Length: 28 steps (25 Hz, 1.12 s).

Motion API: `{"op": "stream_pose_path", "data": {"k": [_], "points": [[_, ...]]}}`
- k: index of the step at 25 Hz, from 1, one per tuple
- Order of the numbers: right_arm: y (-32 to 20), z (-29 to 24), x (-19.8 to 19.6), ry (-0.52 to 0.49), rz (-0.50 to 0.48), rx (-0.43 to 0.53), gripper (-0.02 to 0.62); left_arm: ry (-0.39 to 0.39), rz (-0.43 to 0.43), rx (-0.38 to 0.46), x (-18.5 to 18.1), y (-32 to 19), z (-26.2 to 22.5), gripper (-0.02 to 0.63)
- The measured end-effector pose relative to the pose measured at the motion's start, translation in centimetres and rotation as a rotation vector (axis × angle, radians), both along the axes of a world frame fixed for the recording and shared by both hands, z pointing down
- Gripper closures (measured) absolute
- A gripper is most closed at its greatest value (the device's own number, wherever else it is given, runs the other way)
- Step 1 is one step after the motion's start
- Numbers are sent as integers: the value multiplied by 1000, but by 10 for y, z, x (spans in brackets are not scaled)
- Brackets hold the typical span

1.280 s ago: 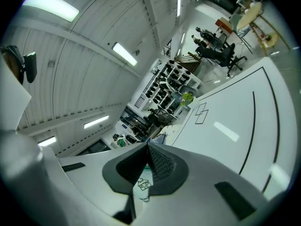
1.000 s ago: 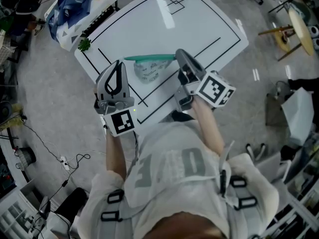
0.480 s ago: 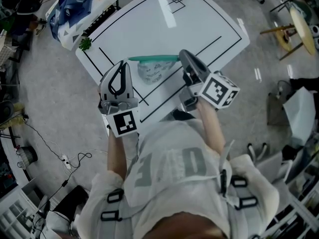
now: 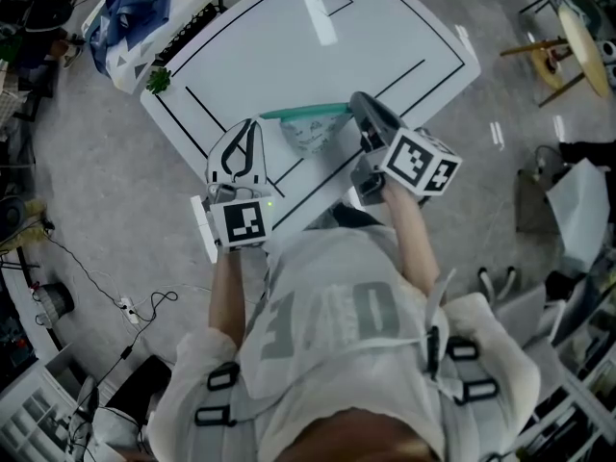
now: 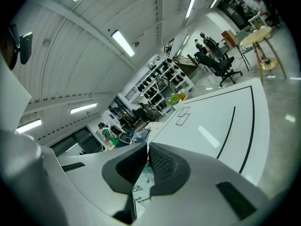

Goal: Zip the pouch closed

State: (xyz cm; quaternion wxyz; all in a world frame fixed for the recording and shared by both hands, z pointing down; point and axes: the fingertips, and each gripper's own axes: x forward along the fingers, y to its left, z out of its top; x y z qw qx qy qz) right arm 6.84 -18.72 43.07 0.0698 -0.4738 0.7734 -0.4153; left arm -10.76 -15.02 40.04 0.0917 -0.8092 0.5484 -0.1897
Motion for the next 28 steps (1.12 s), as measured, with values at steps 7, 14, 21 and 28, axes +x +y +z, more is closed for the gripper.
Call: {"op": "stream_pose_path", "data": {"k": [7, 14, 21, 28], "points": [[-20, 6, 5, 127, 25, 70, 584, 46, -43, -55, -4, -25, 21, 589], [-33, -1, 9, 253, 39, 122, 583, 66, -39, -51, -1, -40, 20, 538], [-35, -5, 10, 299, 46, 173, 428, 122, -69, -67, -9, -47, 25, 474], [-32, -5, 10, 340, 51, 188, 426, 133, -68, -59, -10, -46, 22, 474]]}}
